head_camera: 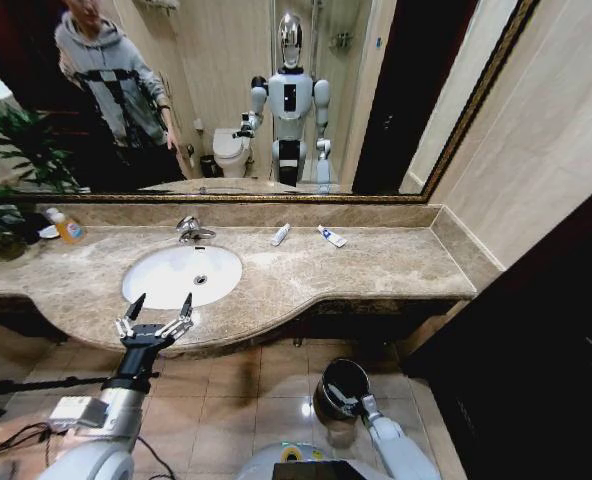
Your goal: Pick up the trash from the sink and place it in the trash bin.
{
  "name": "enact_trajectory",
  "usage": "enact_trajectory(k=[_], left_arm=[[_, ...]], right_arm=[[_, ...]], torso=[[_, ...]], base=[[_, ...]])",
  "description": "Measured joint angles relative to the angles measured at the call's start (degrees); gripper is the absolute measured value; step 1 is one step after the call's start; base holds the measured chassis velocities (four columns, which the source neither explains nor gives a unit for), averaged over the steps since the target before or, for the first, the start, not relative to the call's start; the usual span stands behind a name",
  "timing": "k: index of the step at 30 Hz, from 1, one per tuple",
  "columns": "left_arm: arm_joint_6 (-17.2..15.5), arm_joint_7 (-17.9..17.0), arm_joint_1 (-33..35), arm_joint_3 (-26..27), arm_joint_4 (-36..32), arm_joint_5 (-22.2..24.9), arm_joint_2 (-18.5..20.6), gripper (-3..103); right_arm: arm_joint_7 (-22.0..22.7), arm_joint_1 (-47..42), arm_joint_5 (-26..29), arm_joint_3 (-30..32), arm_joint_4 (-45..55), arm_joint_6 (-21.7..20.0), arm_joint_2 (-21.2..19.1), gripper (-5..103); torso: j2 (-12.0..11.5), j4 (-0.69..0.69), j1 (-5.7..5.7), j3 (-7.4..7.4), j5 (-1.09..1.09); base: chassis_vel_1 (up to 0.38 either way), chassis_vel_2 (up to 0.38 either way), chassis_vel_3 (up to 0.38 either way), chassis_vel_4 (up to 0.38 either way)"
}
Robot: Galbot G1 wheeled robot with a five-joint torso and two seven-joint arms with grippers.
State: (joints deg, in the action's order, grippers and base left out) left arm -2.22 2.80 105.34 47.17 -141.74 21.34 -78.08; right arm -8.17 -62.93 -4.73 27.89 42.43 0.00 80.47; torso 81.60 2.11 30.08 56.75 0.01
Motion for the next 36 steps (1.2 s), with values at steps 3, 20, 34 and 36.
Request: enact_trajectory(k=[3,20,34,36], left_arm=[[0.0,-0.01,0.0,0.0,0.0,0.0,0.0,100],[0.0,0.0,0.0,0.0,0.0,0.0,0.0,100],[0.0,0.0,0.0,0.0,0.0,0.0,0.0,100],[0.0,0.0,0.0,-0.01,0.0,0.0,0.0,100]], right_arm=[[-0.51,-4.17,0.8,0.49,8.45,-0.13,-1.34,100],[-0.2,-27.76,7.3,13.9,59.02,2.91,-2.13,100],[-1.82,-22.55,21.19,11.03,78.8,-4.87,-5.44,100],[-1.86,-21.58,21.28,10.61,78.28,-5.23,-5.78,100]], torso=[[0.0,0.0,0.0,0.0,-0.01],[0.0,-0.01,-0.01,-0.01,-0.01],[0.0,0.0,0.0,0.0,-0.02],[0.0,0.0,0.0,0.0,-0.02]], base=[[0.0,0.0,0.0,0.0],[0.0,0.0,0.0,0.0],[0.0,0.0,0.0,0.0],[0.0,0.0,0.0,0.0]])
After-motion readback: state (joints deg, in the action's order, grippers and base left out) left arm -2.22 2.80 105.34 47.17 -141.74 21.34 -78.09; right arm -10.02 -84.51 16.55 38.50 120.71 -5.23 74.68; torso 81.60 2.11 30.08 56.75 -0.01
